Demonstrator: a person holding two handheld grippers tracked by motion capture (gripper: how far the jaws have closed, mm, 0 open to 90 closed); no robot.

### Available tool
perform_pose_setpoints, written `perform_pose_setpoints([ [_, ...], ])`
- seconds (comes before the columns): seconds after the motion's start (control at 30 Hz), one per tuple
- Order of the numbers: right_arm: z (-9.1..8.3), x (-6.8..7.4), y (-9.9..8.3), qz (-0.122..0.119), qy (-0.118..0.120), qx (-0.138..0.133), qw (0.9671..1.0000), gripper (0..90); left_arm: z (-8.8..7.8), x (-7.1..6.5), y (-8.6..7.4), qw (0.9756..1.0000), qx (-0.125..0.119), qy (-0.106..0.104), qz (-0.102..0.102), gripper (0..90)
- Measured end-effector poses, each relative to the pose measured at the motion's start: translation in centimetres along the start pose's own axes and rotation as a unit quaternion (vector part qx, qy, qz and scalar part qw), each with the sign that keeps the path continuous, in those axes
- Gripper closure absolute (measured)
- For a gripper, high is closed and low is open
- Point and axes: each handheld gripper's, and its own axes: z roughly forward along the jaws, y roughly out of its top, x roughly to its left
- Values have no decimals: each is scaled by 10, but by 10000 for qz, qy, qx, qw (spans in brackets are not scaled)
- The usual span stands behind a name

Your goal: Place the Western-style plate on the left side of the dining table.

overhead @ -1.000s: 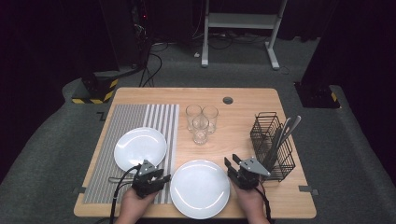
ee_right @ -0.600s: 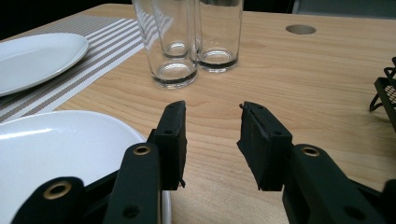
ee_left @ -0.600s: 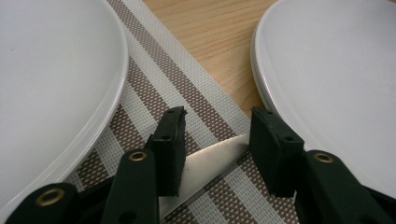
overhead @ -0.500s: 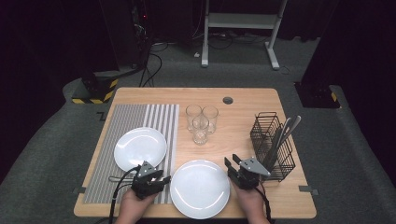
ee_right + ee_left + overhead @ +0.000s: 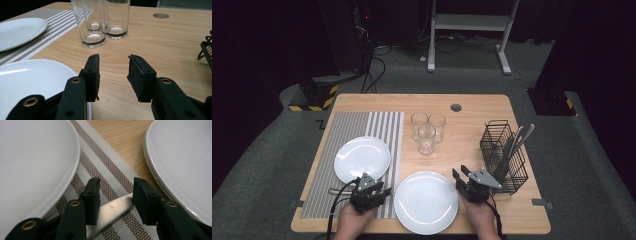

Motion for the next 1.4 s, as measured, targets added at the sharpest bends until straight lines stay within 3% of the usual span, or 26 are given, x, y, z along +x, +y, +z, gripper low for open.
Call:
perform_pose_setpoints([
  [0.13, 0, 0, 0, 2, 12, 2, 10000, 608, -2, -3, 0, 9999, -26, -89, 75, 526],
  [0.27, 1, 0, -1, 12, 21, 11, 10000, 608, 1, -11, -1, 9992, 57, 33, 388, 495],
  [0.83, 0, -1, 0, 56, 26, -8, 10000, 608, 1, -6, -2, 9996, -6, 23, 271, 545],
  [1.4, 0, -1, 0, 57, 19, 2, 10000, 607, -12, 8, -11, 9998, -26, 148, 139, 575],
])
